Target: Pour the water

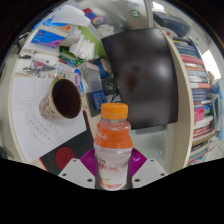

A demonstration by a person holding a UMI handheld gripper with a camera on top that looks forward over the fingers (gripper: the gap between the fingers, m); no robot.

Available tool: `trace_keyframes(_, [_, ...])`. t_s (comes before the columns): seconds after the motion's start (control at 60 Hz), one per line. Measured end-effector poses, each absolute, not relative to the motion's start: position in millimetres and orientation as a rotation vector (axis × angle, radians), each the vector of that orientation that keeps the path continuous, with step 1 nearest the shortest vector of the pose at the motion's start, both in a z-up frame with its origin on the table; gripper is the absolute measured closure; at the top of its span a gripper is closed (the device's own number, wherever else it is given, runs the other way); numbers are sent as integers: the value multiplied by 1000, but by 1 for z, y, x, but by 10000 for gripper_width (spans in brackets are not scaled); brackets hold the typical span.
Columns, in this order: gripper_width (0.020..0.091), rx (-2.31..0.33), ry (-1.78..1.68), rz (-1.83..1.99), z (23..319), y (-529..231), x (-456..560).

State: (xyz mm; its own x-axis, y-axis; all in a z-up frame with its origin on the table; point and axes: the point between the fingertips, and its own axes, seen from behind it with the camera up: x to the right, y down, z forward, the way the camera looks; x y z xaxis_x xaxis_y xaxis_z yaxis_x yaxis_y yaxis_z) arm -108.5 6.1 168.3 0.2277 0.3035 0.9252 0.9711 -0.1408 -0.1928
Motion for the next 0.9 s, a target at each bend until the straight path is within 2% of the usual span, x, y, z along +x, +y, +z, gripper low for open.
trace_keyframes(0.15, [743,-1509,-1504,-1080,153,14,-131])
trace_keyframes(0.433, [741,-1308,-1766,-1360,154,33,-133])
trace_keyframes(0.717, [740,-1335,-1738,-1306,151,29,-147])
trace_keyframes(0.9, [738,-1553,-1397,-966,179,12,-160])
